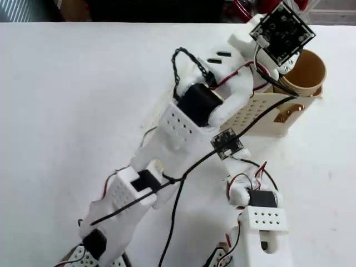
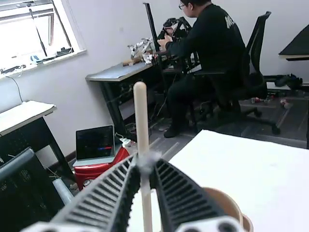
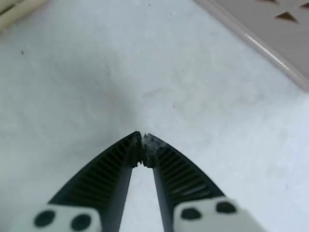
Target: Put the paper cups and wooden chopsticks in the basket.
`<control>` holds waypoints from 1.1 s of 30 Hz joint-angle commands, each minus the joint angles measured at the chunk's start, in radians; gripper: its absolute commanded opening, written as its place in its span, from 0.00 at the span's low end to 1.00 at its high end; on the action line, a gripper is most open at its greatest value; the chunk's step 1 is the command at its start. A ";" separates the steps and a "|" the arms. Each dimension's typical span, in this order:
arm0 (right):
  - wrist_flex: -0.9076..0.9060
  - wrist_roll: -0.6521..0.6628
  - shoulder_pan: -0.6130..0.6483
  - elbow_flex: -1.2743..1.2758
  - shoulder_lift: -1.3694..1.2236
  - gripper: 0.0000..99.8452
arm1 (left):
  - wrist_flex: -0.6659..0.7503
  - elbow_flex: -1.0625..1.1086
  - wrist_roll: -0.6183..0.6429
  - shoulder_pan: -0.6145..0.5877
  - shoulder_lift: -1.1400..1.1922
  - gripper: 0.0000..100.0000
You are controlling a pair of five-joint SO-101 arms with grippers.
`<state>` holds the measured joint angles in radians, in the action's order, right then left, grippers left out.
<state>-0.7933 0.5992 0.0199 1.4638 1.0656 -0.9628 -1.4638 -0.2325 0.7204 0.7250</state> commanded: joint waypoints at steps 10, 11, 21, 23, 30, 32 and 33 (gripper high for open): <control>0.015 -0.006 -0.007 -0.005 0.005 0.02 | -0.038 -0.014 0.048 -0.067 0.008 0.02; 0.015 -0.006 -0.007 -0.005 0.005 0.02 | -0.044 -0.014 0.069 -0.070 0.008 0.03; 0.015 -0.006 -0.007 -0.003 0.005 0.02 | -0.078 -0.015 0.189 -0.133 -0.005 0.07; 0.015 -0.006 -0.005 -0.003 0.005 0.02 | -0.094 -0.015 0.215 -0.162 -0.036 0.07; 0.015 -0.006 -0.007 -0.003 0.005 0.02 | -0.276 -0.011 0.232 -0.387 -0.197 0.07; 0.015 -0.006 -0.005 -0.003 0.005 0.02 | -0.350 -0.006 0.236 -0.515 -0.219 0.07; 0.016 -0.006 -0.005 -0.006 0.005 0.02 | -0.384 -0.006 0.236 -0.585 -0.217 0.07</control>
<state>-0.7933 0.5992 0.0199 1.4638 1.0656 -1.2620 -1.4622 -0.0084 0.3138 0.5838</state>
